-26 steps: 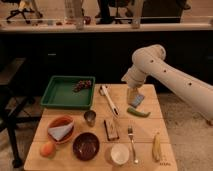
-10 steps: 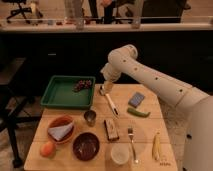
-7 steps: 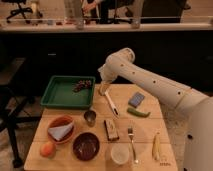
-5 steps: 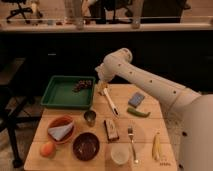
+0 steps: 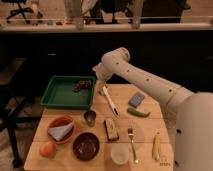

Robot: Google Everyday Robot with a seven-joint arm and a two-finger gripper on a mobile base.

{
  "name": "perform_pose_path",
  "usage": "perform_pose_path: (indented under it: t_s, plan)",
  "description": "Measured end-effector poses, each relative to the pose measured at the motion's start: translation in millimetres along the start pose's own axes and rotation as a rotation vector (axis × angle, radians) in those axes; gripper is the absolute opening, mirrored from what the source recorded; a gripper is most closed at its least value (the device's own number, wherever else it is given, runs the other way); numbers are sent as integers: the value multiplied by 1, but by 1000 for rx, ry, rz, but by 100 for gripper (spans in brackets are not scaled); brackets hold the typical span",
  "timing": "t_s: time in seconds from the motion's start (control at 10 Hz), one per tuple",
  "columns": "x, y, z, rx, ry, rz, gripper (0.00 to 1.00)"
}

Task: Place grapes in purple bowl

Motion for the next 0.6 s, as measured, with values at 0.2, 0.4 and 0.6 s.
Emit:
perform_pose_path:
  t_s: [0.2, 0.4, 0.6]
  plan:
    - [0, 0, 1, 3, 4, -6, 80]
    - [-12, -3, 16, -1, 3, -22, 80]
    - [-31, -7, 35, -13, -9, -35, 80]
